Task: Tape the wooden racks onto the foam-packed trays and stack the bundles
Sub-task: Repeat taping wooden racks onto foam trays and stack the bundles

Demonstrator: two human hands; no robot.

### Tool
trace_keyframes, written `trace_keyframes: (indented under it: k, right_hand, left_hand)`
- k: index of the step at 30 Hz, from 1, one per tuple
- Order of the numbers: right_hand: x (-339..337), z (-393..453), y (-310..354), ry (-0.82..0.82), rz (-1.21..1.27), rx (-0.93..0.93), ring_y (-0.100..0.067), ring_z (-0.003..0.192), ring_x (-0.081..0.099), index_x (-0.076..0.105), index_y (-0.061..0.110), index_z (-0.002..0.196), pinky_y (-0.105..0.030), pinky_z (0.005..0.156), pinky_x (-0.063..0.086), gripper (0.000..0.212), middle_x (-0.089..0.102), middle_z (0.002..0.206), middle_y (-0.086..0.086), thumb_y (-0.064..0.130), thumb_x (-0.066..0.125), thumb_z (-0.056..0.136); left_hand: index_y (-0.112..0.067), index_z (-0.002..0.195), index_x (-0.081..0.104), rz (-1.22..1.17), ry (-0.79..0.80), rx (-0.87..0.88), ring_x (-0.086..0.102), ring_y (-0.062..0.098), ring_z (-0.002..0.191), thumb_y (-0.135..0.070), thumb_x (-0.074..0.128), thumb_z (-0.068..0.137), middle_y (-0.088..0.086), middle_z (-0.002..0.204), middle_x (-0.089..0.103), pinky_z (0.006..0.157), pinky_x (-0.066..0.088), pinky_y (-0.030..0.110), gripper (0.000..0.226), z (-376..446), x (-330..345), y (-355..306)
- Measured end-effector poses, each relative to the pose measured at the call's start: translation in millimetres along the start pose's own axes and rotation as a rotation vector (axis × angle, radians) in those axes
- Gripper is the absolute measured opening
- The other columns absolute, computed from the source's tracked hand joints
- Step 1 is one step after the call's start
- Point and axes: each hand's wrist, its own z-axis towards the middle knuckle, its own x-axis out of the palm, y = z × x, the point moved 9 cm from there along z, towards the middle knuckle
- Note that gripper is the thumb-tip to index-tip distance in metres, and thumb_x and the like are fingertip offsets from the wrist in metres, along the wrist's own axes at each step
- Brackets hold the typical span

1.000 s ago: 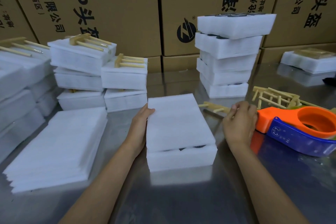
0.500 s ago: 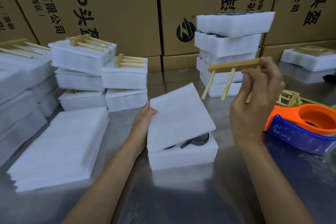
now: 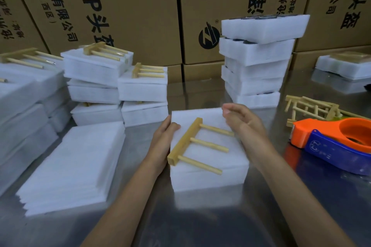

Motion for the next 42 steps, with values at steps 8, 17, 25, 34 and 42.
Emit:
trace_keyframes:
  k: [8,17,25,34,42]
  right_hand:
    - [29.3,-11.8,3.4,0.522,-0.657,-0.161,0.009,0.129,0.028,0.062,0.029,0.09,-0.002,0.092,0.024,0.024,0.037,0.141,0.028,0.02,0.079,0.076]
    - [-3.0,11.4,-11.8,0.037,-0.362,-0.162,-0.001,0.106,0.056,0.071,0.019,0.074,-0.012,0.084,0.038,0.01,0.07,0.092,0.019,0.014,0.077,0.079]
    - [-13.7,7.1,4.9,-0.075,-0.267,-0.204,0.017,0.093,0.055,0.076,0.022,0.084,-0.005,0.082,0.042,0.01,0.067,0.092,0.028,0.017,0.068,0.088]
    - [-181.0,-36.2,41.8,-0.858,-1.286,-0.22,-0.044,0.103,0.054,0.061,-0.004,0.105,-0.051,0.107,0.026,0.052,0.063,0.101,-0.033,0.041,0.036,0.098]
    - [-190.2,-28.8,53.7,-0.857,-1.463,-0.396,-0.042,0.065,0.061,0.063,-0.007,0.081,-0.047,0.089,0.036,0.052,0.061,0.066,-0.033,0.03,0.032,0.102]
  left_hand:
    - [-0.03,0.123,0.068,-0.005,-0.027,0.008,0.07,0.012,0.1,-0.019,0.057,0.092,-0.011,0.107,0.075,0.069,0.056,0.019,0.034,-2.8,-0.2,-4.0]
    - [-0.025,0.137,0.058,-0.009,0.025,0.006,0.068,0.015,0.108,-0.019,0.055,0.094,-0.004,0.124,0.07,0.094,0.054,0.034,0.044,-3.4,2.2,-1.2]
    - [-0.022,0.114,0.071,-0.081,0.062,-0.018,0.07,0.024,0.104,-0.029,0.052,0.096,0.004,0.112,0.074,0.082,0.057,0.034,0.027,-1.7,4.5,3.7]
    - [-0.022,0.125,0.061,-0.099,0.135,-0.001,0.071,0.022,0.098,-0.02,0.056,0.092,0.007,0.113,0.072,0.069,0.057,0.032,0.033,-12.6,20.4,1.2]
    - [-0.02,0.13,0.056,-0.096,0.277,-0.044,0.068,0.031,0.107,-0.01,0.053,0.089,0.013,0.121,0.068,0.079,0.056,0.039,0.042,-35.4,57.0,9.0]
